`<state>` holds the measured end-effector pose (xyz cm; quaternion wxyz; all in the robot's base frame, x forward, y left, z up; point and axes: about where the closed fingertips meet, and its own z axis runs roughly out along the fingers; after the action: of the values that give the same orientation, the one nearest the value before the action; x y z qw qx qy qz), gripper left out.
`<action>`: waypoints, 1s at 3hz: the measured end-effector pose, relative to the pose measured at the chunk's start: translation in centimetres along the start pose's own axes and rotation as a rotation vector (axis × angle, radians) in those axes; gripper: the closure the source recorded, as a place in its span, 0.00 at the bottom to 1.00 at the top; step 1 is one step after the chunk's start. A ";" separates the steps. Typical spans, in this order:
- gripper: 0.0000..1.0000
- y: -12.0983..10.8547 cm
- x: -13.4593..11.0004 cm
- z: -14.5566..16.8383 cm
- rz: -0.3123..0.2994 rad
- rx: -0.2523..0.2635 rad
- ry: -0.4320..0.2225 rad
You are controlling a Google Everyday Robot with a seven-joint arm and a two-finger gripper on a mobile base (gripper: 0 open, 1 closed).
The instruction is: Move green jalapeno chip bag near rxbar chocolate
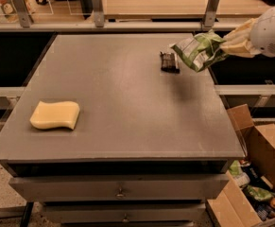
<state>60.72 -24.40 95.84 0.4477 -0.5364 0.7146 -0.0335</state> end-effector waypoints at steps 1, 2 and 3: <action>1.00 -1.9 0.4 3.0 -0.014 0.041 0.024; 1.00 -3.6 1.0 4.7 0.000 0.082 0.043; 0.85 -4.8 1.6 5.7 0.031 0.128 0.056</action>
Offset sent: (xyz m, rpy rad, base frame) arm 0.0863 -0.0141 -0.0200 -0.0381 -0.0723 -0.1350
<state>68.07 -25.29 94.03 0.4613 -0.4947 0.7314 -0.0872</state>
